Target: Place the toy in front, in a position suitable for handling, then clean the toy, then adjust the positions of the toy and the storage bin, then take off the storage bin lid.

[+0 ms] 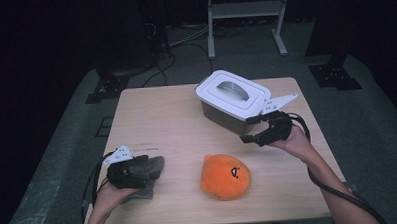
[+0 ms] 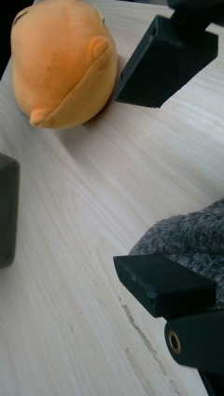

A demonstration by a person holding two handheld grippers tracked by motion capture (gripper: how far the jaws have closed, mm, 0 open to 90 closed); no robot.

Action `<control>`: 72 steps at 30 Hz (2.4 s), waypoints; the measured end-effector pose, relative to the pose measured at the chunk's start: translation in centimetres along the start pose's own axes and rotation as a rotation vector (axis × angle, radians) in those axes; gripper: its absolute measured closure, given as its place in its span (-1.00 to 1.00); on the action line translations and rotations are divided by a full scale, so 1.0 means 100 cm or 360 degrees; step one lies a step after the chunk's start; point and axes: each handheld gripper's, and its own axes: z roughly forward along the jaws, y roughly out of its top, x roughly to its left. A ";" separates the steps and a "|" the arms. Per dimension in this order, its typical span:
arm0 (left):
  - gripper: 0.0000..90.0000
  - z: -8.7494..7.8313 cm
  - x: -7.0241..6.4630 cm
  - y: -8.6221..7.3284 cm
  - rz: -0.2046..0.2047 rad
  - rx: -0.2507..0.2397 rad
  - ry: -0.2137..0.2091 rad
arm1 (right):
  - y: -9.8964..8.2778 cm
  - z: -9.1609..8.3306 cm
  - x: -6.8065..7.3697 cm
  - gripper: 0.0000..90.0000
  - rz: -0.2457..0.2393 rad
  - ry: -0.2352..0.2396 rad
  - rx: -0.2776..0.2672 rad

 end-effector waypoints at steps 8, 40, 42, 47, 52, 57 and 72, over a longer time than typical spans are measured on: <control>-0.68 0.002 -0.004 0.000 0.0036 -0.0009 -0.0018 | 0.013 -0.001 -0.012 -0.48 0.0002 -0.0023 -0.0037; -0.75 0.005 -0.005 0.001 0.0014 -0.0038 -0.0099 | 0.051 0.004 -0.058 -0.44 -0.0013 -0.0124 -0.0071; -0.76 0.006 -0.005 0.001 0.0015 -0.0037 -0.0106 | 0.053 0.004 -0.063 -0.44 -0.0008 -0.0144 -0.0061; -0.77 0.007 -0.006 0.002 0.0018 -0.0038 -0.0118 | 0.056 0.003 -0.072 -0.44 0.0006 -0.0173 -0.0061; -0.78 0.008 -0.006 0.002 0.0024 -0.0023 -0.0115 | 0.060 0.006 -0.080 -0.44 0.0015 -0.0218 -0.0053; -0.79 0.009 -0.007 0.002 0.0032 -0.0019 -0.0107 | 0.062 0.012 -0.086 -0.42 0.0036 -0.0259 -0.0053; -0.79 0.009 -0.009 0.002 0.0042 -0.0010 -0.0119 | 0.061 0.034 -0.104 -0.31 0.0106 -0.0340 -0.0126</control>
